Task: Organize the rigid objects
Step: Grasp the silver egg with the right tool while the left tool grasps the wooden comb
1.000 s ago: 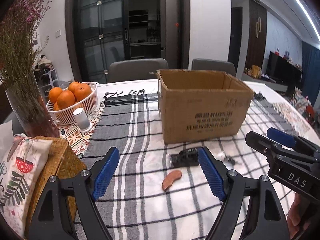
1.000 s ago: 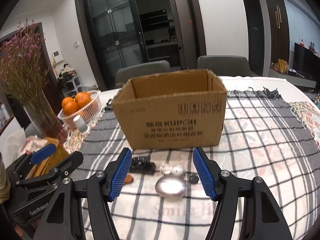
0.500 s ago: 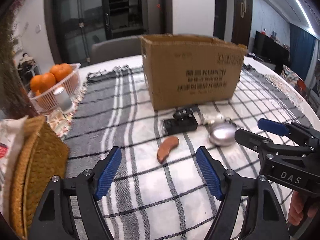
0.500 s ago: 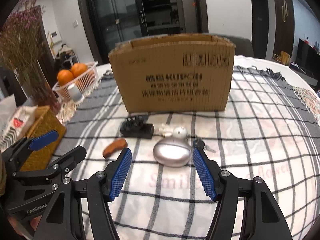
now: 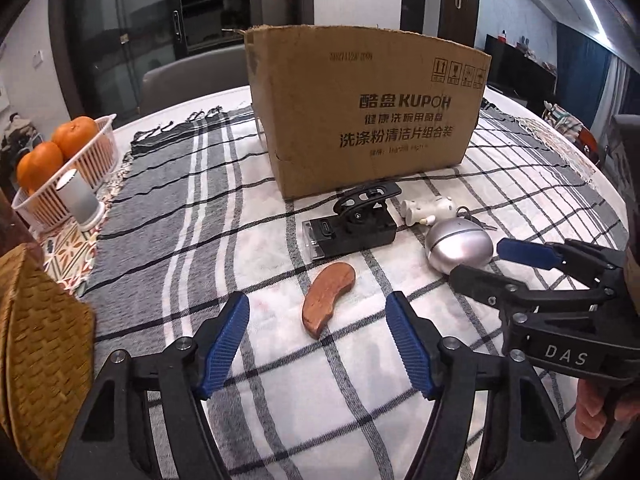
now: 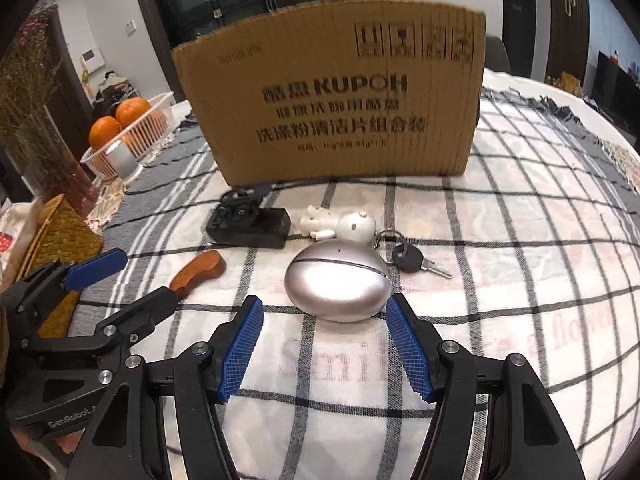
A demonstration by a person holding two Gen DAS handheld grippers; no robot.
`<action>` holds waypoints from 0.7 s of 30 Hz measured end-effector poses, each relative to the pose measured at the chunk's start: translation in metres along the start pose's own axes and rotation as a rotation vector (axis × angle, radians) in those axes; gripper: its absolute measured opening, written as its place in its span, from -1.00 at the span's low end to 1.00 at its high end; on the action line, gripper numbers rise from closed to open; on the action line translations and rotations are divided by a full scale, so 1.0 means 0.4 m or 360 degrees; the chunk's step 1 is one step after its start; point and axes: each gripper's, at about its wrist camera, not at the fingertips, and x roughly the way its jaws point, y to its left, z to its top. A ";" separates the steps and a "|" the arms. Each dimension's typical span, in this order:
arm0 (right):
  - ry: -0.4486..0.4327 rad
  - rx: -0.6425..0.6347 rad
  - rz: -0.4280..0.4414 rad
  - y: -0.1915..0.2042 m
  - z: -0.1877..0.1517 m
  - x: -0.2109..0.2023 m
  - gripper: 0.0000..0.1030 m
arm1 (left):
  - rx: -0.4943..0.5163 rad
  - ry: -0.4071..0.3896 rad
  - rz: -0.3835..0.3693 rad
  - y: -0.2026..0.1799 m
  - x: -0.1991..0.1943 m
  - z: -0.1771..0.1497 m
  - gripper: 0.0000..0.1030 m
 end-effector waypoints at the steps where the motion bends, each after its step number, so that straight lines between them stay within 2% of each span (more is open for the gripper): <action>1: 0.0010 0.0009 -0.0001 -0.002 0.000 0.008 0.28 | -0.0001 0.0001 -0.0006 0.003 0.006 0.001 0.34; 11: 0.0031 0.0033 -0.0067 -0.008 0.005 0.050 0.31 | -0.0013 0.0059 -0.0098 0.022 0.071 0.003 0.10; 21: 0.0015 0.0042 -0.0062 -0.012 0.014 0.064 0.32 | -0.0056 0.0078 -0.0132 0.023 0.107 0.014 -0.09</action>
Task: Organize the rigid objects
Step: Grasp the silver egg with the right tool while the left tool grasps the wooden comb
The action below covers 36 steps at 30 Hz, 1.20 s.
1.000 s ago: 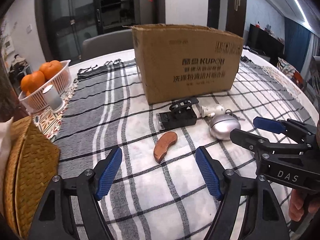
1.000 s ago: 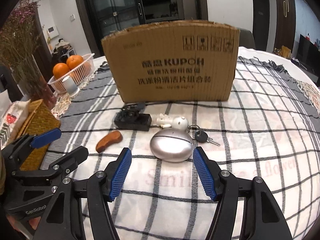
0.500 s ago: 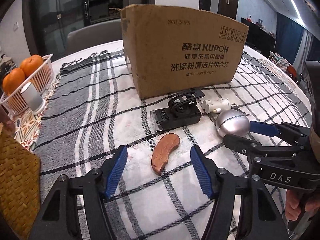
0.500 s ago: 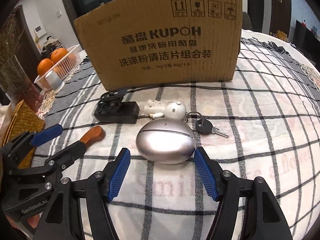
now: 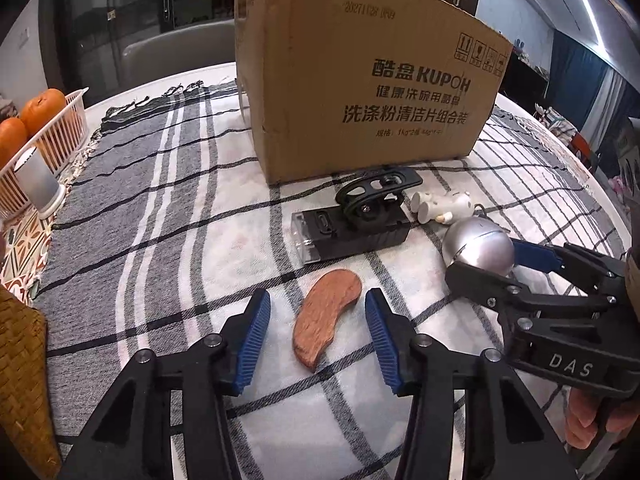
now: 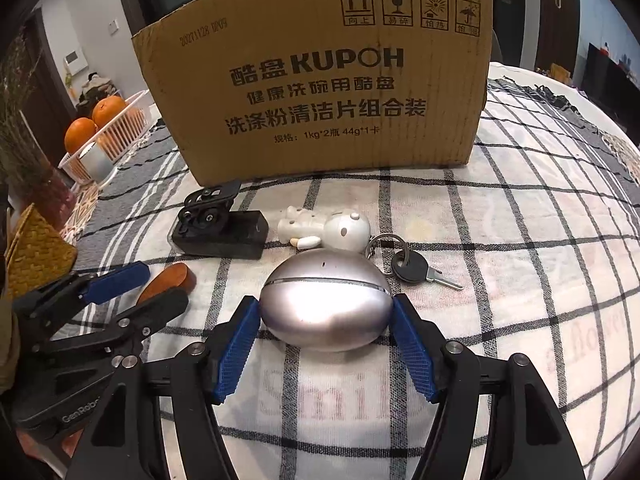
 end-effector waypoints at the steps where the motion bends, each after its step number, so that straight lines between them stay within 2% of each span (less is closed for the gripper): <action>1: -0.0003 0.0002 0.0004 -0.002 0.000 0.000 0.32 | -0.0003 -0.0002 -0.0001 -0.003 0.002 0.002 -0.14; 6: -0.0018 -0.0003 0.0022 -0.006 -0.001 0.000 0.30 | -0.0026 -0.0019 0.0018 -0.012 0.005 0.001 -0.35; 13: -0.0027 -0.0001 0.0035 -0.014 -0.007 -0.007 0.29 | -0.0058 -0.0031 0.0033 -0.018 -0.005 -0.006 -0.40; 14: -0.0026 0.0004 0.0041 -0.016 -0.008 -0.008 0.29 | -0.0065 -0.0033 0.0035 -0.018 -0.006 -0.007 -0.43; 15: -0.0025 0.0005 0.0044 -0.018 -0.008 -0.009 0.29 | -0.0076 -0.0033 0.0039 -0.018 -0.007 -0.009 -0.57; 26: -0.0029 -0.0001 0.0055 -0.022 -0.011 -0.019 0.29 | -0.0086 -0.0054 0.0071 -0.029 -0.006 -0.021 -0.57; 36: -0.0069 -0.0022 0.0067 -0.017 -0.002 -0.041 0.29 | -0.0178 -0.0104 0.0092 -0.027 -0.038 -0.016 -0.58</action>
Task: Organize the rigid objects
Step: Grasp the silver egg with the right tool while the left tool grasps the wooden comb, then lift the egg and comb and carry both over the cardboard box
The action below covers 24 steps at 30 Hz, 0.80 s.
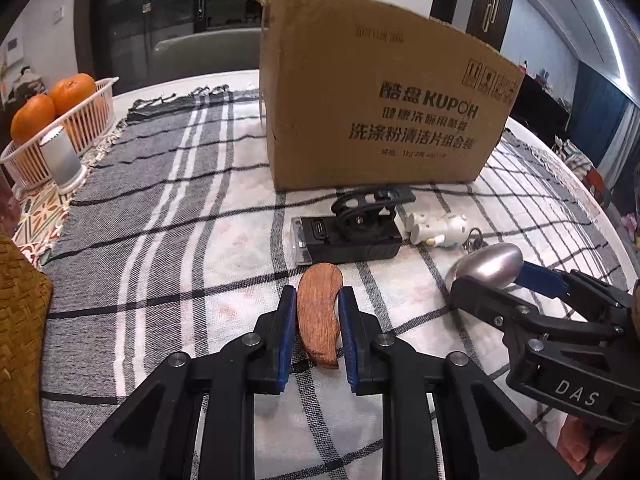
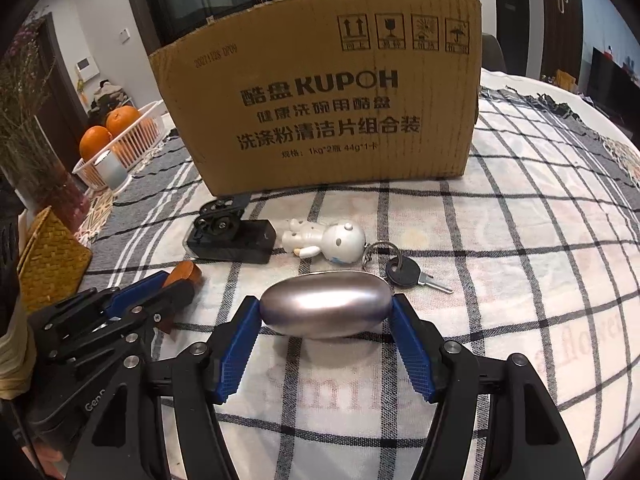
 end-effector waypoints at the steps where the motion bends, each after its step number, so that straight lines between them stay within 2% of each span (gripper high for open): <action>1: -0.0005 -0.0005 0.0006 0.001 0.001 -0.003 0.29 | -0.0006 -0.0011 0.0006 -0.001 -0.007 0.001 -0.58; 14: -0.0047 0.0002 0.0027 -0.002 0.010 -0.034 0.28 | -0.0085 -0.0077 -0.0005 -0.017 -0.048 0.021 -0.58; 24: -0.0236 -0.0029 0.0015 0.005 0.075 -0.125 0.28 | -0.0083 -0.0235 0.0012 -0.041 -0.137 0.097 -0.58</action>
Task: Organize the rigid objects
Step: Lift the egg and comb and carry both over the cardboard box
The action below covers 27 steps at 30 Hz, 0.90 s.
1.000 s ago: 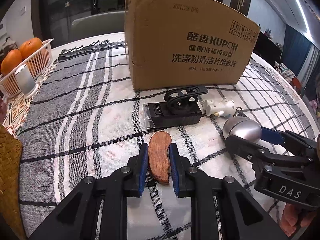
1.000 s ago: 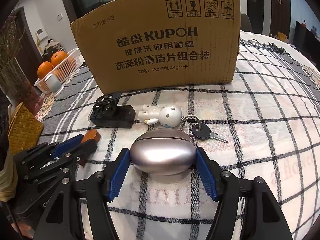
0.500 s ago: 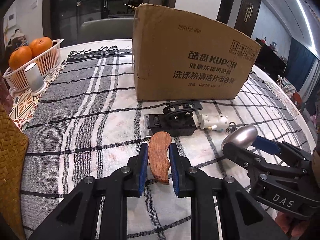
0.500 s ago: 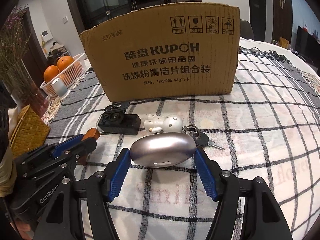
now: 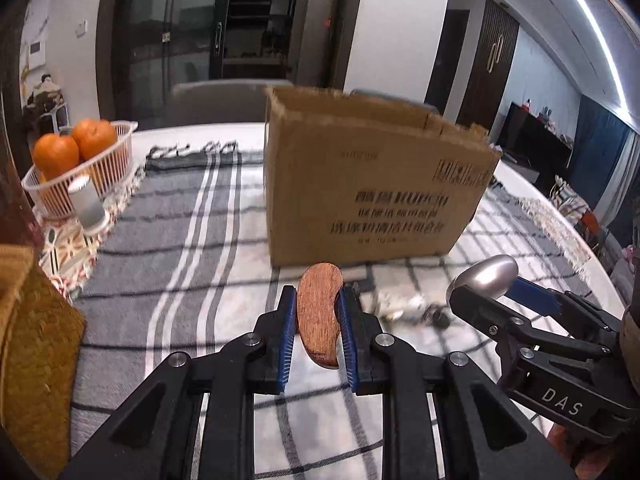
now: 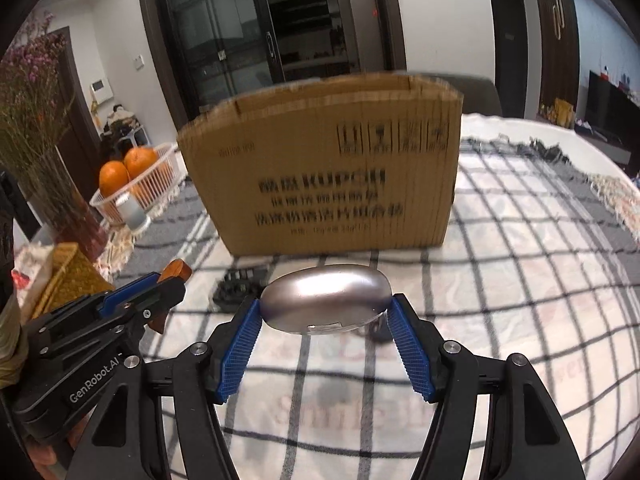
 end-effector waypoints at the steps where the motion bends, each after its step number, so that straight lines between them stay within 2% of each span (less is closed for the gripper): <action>1: -0.0024 -0.0001 0.0003 0.000 0.011 -0.010 0.28 | 0.0001 -0.0014 0.0000 -0.003 -0.006 0.010 -0.58; 16: -0.0249 0.0063 0.0024 -0.022 0.133 -0.100 0.28 | 0.0056 -0.0230 -0.0015 -0.056 -0.090 0.160 -0.57; 22: -0.0331 0.0095 0.0021 -0.035 0.187 -0.123 0.28 | 0.0064 -0.0282 -0.0022 -0.070 -0.097 0.221 -0.57; 27: -0.0339 0.0102 0.0020 -0.046 0.239 -0.123 0.28 | 0.0063 -0.0285 -0.0024 -0.080 -0.090 0.273 -0.57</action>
